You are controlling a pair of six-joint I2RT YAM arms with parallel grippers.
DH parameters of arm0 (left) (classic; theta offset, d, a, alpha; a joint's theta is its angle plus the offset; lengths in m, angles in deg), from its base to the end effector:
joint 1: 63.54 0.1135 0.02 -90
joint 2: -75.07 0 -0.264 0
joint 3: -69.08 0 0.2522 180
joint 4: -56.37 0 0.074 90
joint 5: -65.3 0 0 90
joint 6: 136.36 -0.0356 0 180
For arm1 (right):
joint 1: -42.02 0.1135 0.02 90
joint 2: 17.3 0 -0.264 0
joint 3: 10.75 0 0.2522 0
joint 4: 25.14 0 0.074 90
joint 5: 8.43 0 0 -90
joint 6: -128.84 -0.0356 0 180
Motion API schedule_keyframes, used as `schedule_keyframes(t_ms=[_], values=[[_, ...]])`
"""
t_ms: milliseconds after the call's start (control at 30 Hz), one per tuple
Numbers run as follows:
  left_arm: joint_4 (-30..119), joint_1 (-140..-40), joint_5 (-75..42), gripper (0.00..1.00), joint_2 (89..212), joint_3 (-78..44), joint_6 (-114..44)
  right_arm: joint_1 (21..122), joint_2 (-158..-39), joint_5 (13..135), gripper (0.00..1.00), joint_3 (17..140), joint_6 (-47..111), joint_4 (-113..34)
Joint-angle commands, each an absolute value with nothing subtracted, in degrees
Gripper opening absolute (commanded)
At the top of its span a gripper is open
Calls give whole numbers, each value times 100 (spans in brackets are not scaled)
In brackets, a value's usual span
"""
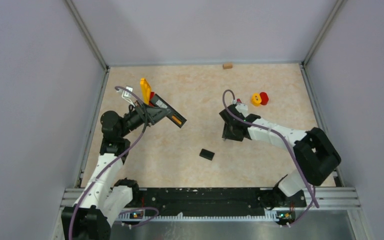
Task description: Load the batteries into the remote control
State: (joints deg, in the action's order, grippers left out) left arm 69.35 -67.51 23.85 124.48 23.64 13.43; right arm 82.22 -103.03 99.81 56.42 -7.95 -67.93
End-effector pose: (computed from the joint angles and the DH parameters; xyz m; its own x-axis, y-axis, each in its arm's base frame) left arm 0.1939 -0.0402 0.3118 -0.5992 -0.5319 -0.5984 0.5297 0.2971 -0.7945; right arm 0.2295 0.1794 0.2019 -0.8222 0.2115 -0.5285 0.1473 0.9758 0.1614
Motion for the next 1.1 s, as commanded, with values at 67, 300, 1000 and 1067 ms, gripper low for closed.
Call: schedule_keyframes(t_ms=[67,300,1000,1067], values=[[7106,-6767,2390,0,12434,2360,1197,8183,-11017,10124,42,6186,-941,-7024],[7053,-6767,2390,0,12455,2345,1117,8183,-11337,10210,41,6357,-1055,-7039],[6959,-6767,2370,0,12454,2343,1083,8192,-11658,10199,5,6381,-854,-7012],[6955,-6767,2375,0,12452,2345,1094,8192,-11636,10201,0,6377,-784,-6999]])
